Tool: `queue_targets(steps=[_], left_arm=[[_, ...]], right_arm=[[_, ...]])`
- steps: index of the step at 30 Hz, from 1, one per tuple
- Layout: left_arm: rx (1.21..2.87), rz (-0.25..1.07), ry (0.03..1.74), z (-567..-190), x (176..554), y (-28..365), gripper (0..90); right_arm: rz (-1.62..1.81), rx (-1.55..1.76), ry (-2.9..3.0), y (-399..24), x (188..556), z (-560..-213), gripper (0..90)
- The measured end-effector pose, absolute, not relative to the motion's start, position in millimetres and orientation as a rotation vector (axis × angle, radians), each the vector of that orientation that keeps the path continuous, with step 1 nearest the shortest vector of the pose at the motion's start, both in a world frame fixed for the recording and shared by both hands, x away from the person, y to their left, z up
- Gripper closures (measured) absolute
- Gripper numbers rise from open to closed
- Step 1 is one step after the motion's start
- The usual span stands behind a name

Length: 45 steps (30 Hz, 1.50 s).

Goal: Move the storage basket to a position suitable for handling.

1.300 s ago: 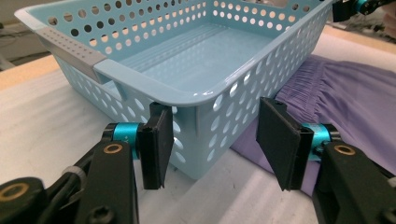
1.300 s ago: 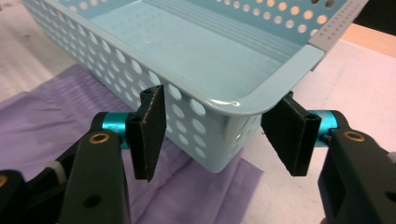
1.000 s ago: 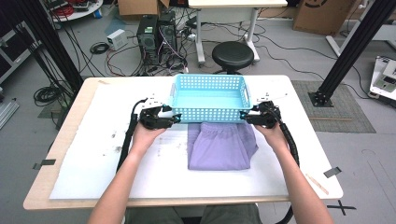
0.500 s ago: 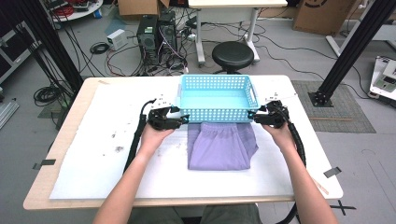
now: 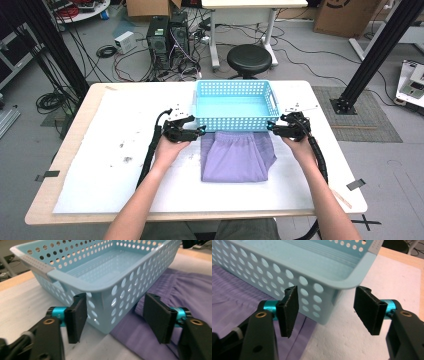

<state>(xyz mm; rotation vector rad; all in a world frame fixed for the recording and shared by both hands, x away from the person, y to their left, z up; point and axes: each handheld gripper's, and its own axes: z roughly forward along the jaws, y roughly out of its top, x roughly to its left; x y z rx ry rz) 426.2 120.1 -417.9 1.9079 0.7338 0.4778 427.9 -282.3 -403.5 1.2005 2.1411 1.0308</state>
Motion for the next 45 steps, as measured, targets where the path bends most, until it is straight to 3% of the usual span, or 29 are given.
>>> queue_targets(steps=[12, 28, 45], left_arm=[[1.867, 0.568, 0.711, -409, 380, 137, 30.4], [1.858, 0.481, 0.775, -429, 325, 141, 30.4], [1.936, 0.356, 0.78, -445, 300, 119, 30.5]], right_arm=[[1.122, 1.203, 1.989, -294, 380, -400, 29.7], [1.191, 1.207, 1.96, -279, 309, -414, 25.6], [1.235, 1.217, 2.063, -269, 274, -430, 24.4]])
